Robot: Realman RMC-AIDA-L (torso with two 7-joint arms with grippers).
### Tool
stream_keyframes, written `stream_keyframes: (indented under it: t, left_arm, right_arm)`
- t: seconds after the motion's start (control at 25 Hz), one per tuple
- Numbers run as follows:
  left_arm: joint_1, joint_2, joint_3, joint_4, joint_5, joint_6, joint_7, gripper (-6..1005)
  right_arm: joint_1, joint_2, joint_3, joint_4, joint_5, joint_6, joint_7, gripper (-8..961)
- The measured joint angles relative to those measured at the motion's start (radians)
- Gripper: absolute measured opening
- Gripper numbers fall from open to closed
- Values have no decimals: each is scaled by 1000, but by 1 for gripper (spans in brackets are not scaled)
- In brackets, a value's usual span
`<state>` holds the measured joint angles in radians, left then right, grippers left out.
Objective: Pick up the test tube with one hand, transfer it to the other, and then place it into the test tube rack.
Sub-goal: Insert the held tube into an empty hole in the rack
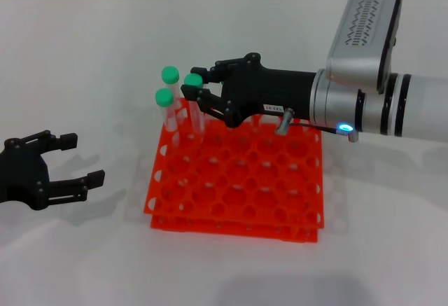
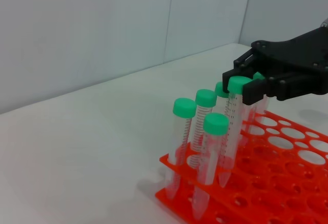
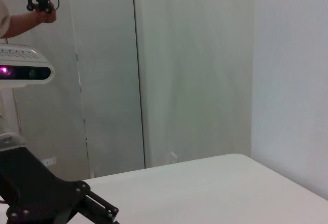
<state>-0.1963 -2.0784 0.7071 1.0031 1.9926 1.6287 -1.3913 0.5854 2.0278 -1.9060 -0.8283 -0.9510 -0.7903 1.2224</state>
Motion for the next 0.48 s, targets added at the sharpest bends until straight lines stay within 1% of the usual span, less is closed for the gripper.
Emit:
stream_keyframes:
  t: [0.48]
  left_arm:
    - [4,-1,0,0,0,5,1,879]
  right_arm:
    - [0,0,-10,0,0,-1,0,297]
